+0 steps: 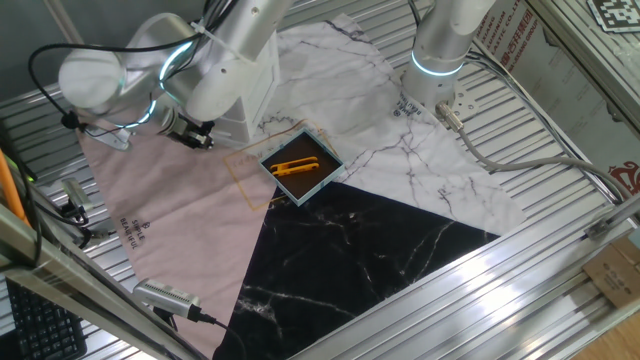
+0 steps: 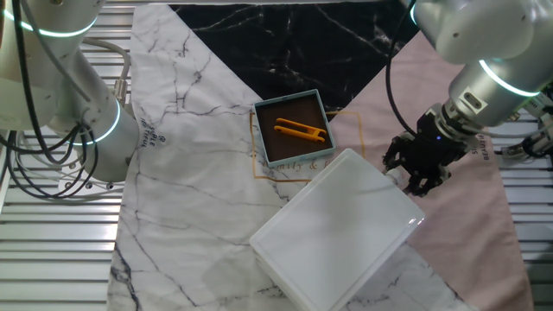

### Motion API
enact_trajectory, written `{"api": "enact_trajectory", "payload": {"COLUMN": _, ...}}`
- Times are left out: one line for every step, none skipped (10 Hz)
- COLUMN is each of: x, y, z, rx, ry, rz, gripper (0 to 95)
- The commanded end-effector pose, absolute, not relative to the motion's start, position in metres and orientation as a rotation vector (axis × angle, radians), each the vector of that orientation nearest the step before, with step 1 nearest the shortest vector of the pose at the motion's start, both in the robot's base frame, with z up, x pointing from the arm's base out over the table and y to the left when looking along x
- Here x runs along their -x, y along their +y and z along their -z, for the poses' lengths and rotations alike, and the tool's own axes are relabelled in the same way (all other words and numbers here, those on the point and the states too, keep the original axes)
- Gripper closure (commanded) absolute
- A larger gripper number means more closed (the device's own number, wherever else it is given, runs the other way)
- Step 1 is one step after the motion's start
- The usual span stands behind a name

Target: Grasp the handle and open the drawer

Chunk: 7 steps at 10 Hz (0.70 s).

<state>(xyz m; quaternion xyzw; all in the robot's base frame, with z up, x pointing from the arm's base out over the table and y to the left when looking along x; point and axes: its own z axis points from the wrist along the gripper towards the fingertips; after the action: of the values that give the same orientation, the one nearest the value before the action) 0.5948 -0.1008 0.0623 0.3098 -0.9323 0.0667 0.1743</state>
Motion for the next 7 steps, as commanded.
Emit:
{"api": "enact_trajectory", "payload": {"x": -0.5944, "y": -0.1009, "z": -0.0625, "rx": -0.874, "ry": -2.638, "rz": -0.193, "gripper": 57.0}}
{"api": "enact_trajectory", "payload": {"x": -0.594, "y": -0.1013, "z": -0.0629, "rx": -0.87, "ry": -2.637, "rz": -0.191, "gripper": 57.0}}
{"api": "enact_trajectory", "payload": {"x": -0.5932, "y": -0.1019, "z": -0.0635, "rx": -0.87, "ry": -2.634, "rz": -0.193, "gripper": 57.0}}
{"api": "enact_trajectory", "payload": {"x": -0.5924, "y": -0.1027, "z": -0.0642, "rx": -0.87, "ry": -2.633, "rz": -0.193, "gripper": 57.0}}
{"api": "enact_trajectory", "payload": {"x": -0.5919, "y": -0.1031, "z": -0.0645, "rx": -0.871, "ry": -2.632, "rz": -0.194, "gripper": 57.0}}
{"api": "enact_trajectory", "payload": {"x": -0.5912, "y": -0.1037, "z": -0.065, "rx": -0.87, "ry": -2.631, "rz": -0.195, "gripper": 57.0}}
{"api": "enact_trajectory", "payload": {"x": -0.5903, "y": -0.1045, "z": -0.0657, "rx": -0.872, "ry": -2.63, "rz": -0.194, "gripper": 57.0}}
